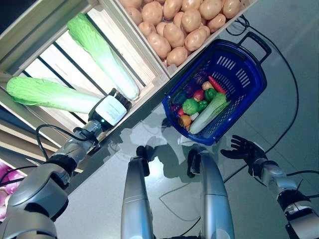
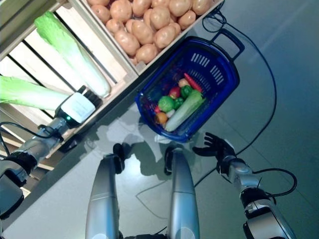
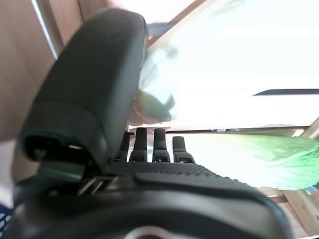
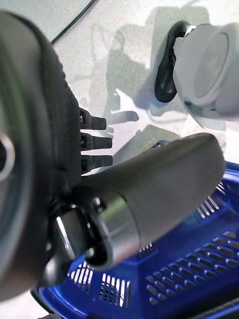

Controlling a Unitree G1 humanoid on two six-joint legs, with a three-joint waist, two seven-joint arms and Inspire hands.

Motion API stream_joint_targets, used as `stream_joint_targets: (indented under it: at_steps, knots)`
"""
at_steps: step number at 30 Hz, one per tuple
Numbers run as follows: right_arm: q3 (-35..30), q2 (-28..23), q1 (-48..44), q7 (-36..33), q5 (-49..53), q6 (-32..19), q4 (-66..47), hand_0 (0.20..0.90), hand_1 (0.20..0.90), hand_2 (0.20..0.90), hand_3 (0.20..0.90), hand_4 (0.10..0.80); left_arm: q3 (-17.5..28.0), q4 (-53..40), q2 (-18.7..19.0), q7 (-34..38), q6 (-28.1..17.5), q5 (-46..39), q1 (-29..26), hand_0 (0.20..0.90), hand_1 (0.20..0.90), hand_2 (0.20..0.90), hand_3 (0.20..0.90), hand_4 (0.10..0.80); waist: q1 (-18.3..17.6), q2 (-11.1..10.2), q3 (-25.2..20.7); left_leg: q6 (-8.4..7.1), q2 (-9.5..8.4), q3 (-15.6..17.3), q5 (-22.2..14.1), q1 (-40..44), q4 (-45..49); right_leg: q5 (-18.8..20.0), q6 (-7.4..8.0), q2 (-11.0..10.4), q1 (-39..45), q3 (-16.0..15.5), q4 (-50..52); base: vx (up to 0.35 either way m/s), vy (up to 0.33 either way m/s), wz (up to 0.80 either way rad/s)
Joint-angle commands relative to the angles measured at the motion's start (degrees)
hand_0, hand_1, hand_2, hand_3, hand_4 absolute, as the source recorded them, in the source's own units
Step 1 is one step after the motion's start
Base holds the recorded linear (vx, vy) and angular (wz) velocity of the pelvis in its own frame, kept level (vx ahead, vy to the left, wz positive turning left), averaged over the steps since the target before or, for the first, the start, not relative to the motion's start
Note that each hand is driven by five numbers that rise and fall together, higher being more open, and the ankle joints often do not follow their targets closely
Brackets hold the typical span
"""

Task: Put vegetables into the basket

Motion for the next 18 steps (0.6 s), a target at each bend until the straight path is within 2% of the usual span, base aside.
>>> stream_joint_targets:
  at_steps: [1, 4, 5, 6, 8, 12, 18]
  knots:
    - [-4.81, -5.15, 1.46, -1.41, 3.06, -3.27, -2.50, 0.900, 0.900, 0.900, 0.900, 0.800, 5.17, 2.06, 5.12, 0.13, 7.77, -0.35, -5.74, 0.900, 0.900, 0.900, 0.900, 0.800, -0.92, -0.27, -0.10, 2.93, -1.09, 2.84, -6.16, 2.76, 1.71, 5.43, 2.18, -2.13, 4.22, 1.07, -6.20, 0.000, 0.000, 0.00]
    - [-4.96, -5.53, 1.40, -1.29, 3.31, -3.41, -2.17, 0.900, 0.900, 0.900, 0.900, 0.800, 5.37, 2.43, 5.34, -0.05, 8.15, -1.59, -5.44, 0.900, 0.900, 0.900, 0.900, 0.800, -0.76, -0.26, -0.10, 2.84, -1.09, 2.80, -6.08, 2.38, 1.63, 5.41, 2.14, -2.16, 3.97, 0.99, -6.22, 0.000, 0.000, 0.00]
    - [-5.01, -5.64, 1.42, -1.09, 3.23, -3.44, -2.05, 0.900, 0.900, 0.900, 0.900, 0.800, 5.52, 2.47, 5.34, -0.10, 8.44, -2.33, -5.18, 0.851, 0.851, 0.851, 0.851, 0.767, -0.66, -0.26, -0.10, 2.86, -1.10, 2.80, -5.99, 2.38, 1.44, 5.40, 2.13, -2.17, 3.99, 0.93, -6.28, 0.000, 0.000, 0.00]
    - [-5.11, -5.61, 1.51, -1.11, 2.98, -3.51, -2.09, 0.900, 0.900, 0.900, 0.900, 0.800, 5.81, 2.43, 5.22, -0.33, 8.89, -3.39, -4.95, 0.613, 0.613, 0.613, 0.613, 0.609, -0.59, -0.30, -0.10, 2.87, -1.14, 2.80, -5.91, 2.40, 1.23, 5.39, 2.13, -2.16, 4.03, 0.85, -6.38, 0.000, 0.000, 0.00]
    - [-4.94, -5.58, 1.33, -1.20, 3.00, -3.54, -2.09, 0.900, 0.900, 0.900, 0.900, 0.800, 6.36, 2.81, 4.92, -0.06, 9.62, -5.47, -4.57, 0.300, 0.300, 0.300, 0.300, 0.400, -0.46, -0.49, -0.10, 2.85, -1.05, 2.84, -5.89, 2.30, 1.17, 5.46, 2.11, -2.11, 4.02, 0.70, -6.57, 0.000, 0.000, 0.00]
    - [-4.98, -5.10, 1.22, -1.42, 2.60, -3.83, -2.08, 0.900, 0.900, 0.900, 0.900, 0.800, 7.88, 3.98, 4.20, 2.16, 11.81, -14.03, -3.56, 0.300, 0.300, 0.300, 0.300, 0.400, -0.04, -0.86, -0.10, 2.80, -1.13, 2.71, -5.63, 2.04, 0.72, 5.61, 2.07, -1.94, 3.99, 0.39, -7.02, -0.005, -0.031, -0.01]
    - [-4.81, -4.54, 0.87, -2.02, 2.99, -4.08, -2.03, 0.900, 0.900, 0.900, 0.900, 0.800, 10.90, 5.87, 3.31, 6.00, 12.10, -18.13, -1.13, 0.300, 0.300, 0.300, 0.300, 0.400, 0.50, -1.27, -0.10, 3.03, -1.35, 2.44, -5.85, 2.07, 0.77, 5.51, 1.79, -1.72, 3.98, -0.13, -7.00, -0.008, -0.028, 0.01]
